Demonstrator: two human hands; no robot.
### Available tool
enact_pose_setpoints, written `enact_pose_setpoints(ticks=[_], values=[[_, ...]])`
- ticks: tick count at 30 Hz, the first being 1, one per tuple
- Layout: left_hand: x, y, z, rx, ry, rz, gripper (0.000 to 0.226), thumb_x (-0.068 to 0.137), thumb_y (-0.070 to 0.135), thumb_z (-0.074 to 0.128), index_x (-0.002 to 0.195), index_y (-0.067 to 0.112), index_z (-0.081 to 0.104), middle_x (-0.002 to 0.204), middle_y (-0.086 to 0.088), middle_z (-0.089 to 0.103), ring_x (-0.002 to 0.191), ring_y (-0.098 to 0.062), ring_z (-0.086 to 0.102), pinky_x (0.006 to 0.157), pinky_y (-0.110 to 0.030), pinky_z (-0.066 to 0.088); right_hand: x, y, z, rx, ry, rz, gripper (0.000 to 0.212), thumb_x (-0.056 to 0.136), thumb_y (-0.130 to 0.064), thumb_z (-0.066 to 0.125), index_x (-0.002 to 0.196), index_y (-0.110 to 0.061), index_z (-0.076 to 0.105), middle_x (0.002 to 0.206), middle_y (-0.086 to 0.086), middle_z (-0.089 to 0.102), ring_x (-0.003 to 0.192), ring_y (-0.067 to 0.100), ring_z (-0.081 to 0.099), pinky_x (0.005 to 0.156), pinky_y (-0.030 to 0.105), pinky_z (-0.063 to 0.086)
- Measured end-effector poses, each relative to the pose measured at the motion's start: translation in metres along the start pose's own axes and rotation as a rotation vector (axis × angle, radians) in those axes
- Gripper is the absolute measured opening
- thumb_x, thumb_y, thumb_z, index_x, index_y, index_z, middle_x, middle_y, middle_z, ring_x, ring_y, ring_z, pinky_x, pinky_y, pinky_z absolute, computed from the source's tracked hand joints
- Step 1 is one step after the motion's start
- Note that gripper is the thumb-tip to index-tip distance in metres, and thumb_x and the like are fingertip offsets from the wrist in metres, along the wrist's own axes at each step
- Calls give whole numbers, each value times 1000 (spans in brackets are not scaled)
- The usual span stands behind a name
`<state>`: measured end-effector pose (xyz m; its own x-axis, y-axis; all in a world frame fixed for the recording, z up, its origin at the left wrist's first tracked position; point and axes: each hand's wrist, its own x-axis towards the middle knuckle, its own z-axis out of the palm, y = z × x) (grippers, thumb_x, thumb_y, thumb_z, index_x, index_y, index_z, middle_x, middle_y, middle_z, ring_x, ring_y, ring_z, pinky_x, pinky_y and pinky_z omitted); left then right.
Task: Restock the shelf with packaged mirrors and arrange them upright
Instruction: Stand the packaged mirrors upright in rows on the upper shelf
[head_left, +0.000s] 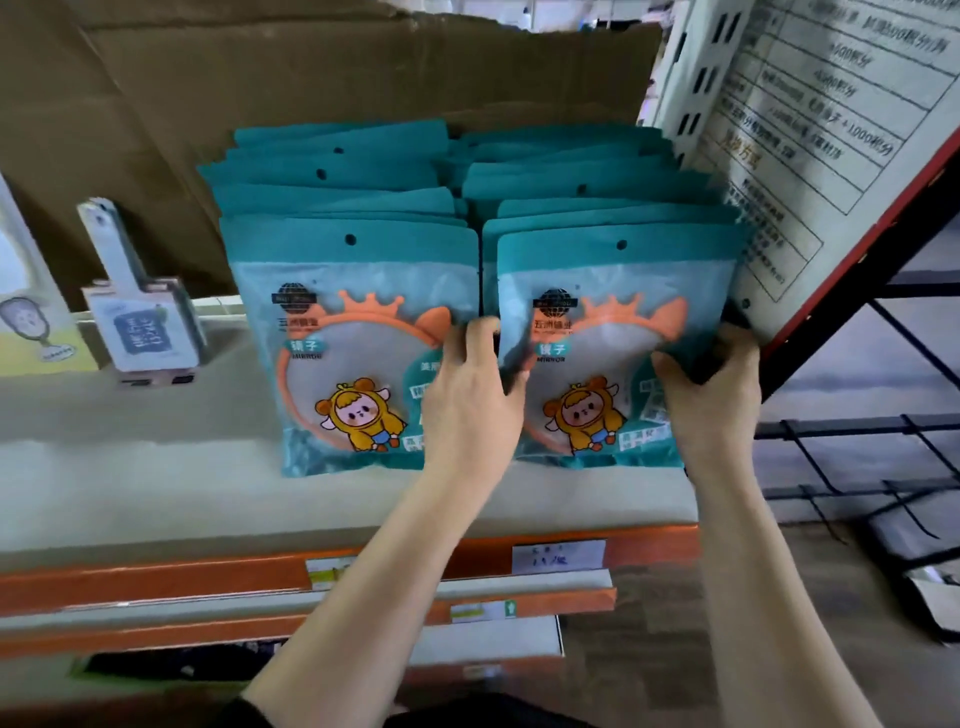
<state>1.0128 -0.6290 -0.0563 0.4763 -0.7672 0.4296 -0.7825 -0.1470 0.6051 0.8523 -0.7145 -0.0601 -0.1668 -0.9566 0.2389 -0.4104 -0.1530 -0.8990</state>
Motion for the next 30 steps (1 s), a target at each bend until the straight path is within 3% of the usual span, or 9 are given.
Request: enact_pose_setpoints(ticks=[4, 12, 21, 26, 30], values=[[-5, -2, 6, -15, 4, -6, 49, 82, 21, 71, 122, 7, 47, 106, -12, 58, 90, -27, 59, 69, -27, 39, -4, 12, 4, -41, 70, -66, 69, 76, -11, 74, 136, -6, 39, 131, 11, 50, 121, 25, 47, 94, 24, 36], [-19, -24, 0, 143, -99, 35, 49, 82, 23, 68, 125, 14, 45, 96, -8, 60, 78, -29, 62, 52, -28, 37, -28, 13, 6, -198, 60, -122, 73, 76, -13, 75, 138, -7, 38, 142, 17, 37, 129, 31, 39, 99, 33, 34], [-40, -80, -60, 150, -116, -69, 60, 83, 27, 66, 135, 19, 38, 123, -11, 51, 106, -36, 54, 78, -42, 45, -94, -23, 44, -263, -167, -70, 71, 84, -19, 68, 143, -7, 30, 153, 19, 20, 142, 33, 17, 112, 39, 18], [-64, -130, -113, 123, -133, -91, 71, 81, 22, 69, 141, 9, 33, 132, -17, 45, 119, -36, 41, 98, -42, 36, -159, -60, 89, -305, -378, -139, 72, 85, -26, 67, 144, -8, 28, 152, 18, 23, 141, 33, 20, 113, 45, 22], [-85, -173, -162, 111, -152, -211, 76, 87, 26, 63, 147, 16, 18, 152, -16, 22, 140, -31, 20, 112, -40, 24, -214, -91, 132, -330, -549, -216, 76, 83, -27, 68, 145, -7, 28, 151, 18, 25, 140, 33, 21, 113, 45, 23]])
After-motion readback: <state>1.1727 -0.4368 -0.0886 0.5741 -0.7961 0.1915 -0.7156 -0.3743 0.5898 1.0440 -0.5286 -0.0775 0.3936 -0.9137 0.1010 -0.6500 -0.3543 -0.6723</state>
